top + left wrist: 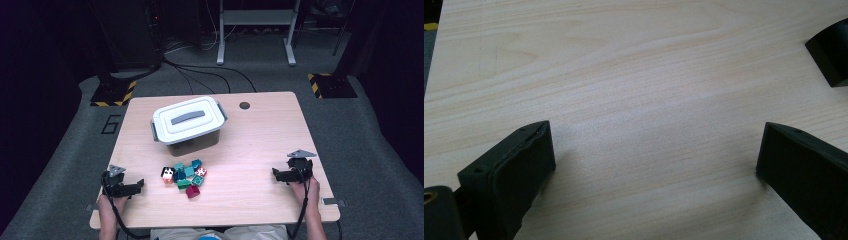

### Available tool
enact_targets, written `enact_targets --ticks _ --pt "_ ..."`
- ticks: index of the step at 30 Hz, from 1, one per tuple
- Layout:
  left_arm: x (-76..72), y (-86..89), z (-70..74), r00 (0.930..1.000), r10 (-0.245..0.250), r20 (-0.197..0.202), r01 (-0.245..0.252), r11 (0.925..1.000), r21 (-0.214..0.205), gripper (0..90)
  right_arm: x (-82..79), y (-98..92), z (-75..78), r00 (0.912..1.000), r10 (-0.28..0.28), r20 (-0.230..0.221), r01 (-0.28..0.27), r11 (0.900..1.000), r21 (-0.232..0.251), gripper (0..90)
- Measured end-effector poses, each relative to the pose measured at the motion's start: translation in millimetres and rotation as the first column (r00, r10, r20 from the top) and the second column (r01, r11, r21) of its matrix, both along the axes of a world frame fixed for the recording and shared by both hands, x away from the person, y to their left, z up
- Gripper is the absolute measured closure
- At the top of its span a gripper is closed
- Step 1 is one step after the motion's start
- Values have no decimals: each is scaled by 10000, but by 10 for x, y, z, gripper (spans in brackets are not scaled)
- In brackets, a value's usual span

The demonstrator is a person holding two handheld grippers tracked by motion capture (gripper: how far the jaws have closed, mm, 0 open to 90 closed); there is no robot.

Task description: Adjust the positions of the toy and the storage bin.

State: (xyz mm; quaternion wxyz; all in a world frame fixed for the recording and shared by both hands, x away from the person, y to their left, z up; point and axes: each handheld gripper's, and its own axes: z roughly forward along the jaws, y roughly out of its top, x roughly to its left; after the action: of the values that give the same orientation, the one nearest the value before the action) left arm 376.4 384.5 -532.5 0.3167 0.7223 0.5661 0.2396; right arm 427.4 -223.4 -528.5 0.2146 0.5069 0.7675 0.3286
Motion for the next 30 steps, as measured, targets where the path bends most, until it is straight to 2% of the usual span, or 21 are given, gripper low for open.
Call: enact_targets --ticks 6,9,13,15,18,20,21,26,30 --pt "4 7 6 10000 -81 -30 82 9999 63 19 -1 8 5 10000 7 -34 -7 10000 -77 13" --pt "12 18 11 9998 -184 -24 185 9997 138 19 3 18 12 9999 46 -102 -46 10000 15 10" --pt "24 9 9 9999 -145 -12 145 9999 14 21 -2 55 50 9997 177 -159 -174 9997 169 13" --pt "42 10 33 9996 -257 -78 256 9996 -131 24 2 98 91 9996 255 -136 -253 9996 157 14" --pt "89 8 114 9990 -427 -126 424 9989 -214 26 30 178 218 9988 495 20 -495 9975 513 20" --pt "103 7 137 9991 -408 -98 406 9989 -242 27 42 206 252 9985 551 25 -552 9972 500 20" --pt "116 11 162 9990 -443 -88 440 9987 -270 28 66 263 315 9975 702 116 -707 9958 577 25" --pt "182 13 298 9986 -488 223 497 9978 -442 33 123 413 453 9943 994 379 -1010 9940 427 34" --pt "214 1 366 9981 -561 243 571 9975 -411 40 176 526 536 9911 1264 414 -1279 9911 362 37"
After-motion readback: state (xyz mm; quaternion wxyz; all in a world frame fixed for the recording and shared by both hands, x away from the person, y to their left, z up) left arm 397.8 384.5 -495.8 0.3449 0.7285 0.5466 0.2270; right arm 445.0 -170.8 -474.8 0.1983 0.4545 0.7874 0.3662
